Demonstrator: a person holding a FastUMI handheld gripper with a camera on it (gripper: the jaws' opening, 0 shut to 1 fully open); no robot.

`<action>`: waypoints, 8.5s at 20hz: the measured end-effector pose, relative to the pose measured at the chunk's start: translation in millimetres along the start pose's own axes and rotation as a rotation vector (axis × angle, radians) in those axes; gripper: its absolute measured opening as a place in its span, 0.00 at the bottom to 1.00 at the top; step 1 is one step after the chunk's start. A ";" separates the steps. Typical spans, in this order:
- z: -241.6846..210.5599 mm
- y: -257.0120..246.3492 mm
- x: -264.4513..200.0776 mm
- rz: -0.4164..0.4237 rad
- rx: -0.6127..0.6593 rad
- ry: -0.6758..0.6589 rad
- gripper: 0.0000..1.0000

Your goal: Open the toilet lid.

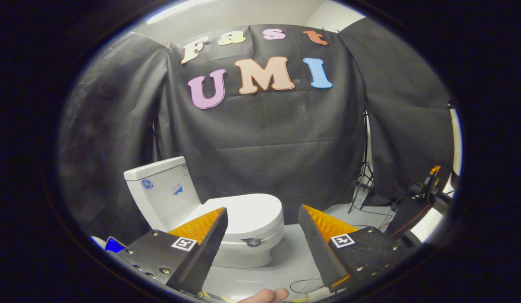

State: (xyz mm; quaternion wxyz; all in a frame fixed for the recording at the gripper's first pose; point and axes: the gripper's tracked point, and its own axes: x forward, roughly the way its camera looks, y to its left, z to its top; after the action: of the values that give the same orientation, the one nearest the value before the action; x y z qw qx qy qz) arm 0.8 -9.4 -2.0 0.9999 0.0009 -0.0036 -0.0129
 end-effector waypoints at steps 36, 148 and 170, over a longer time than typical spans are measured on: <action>-185.8 46.3 162.8 0.078 0.462 0.164 1.00; -40.5 191.7 185.3 -0.101 0.379 0.248 0.03; -16.0 286.5 180.1 -0.054 0.171 0.173 0.04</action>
State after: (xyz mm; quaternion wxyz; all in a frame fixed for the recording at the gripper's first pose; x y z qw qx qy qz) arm 188.4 272.4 -16.1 0.9921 0.0874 0.0814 -0.0396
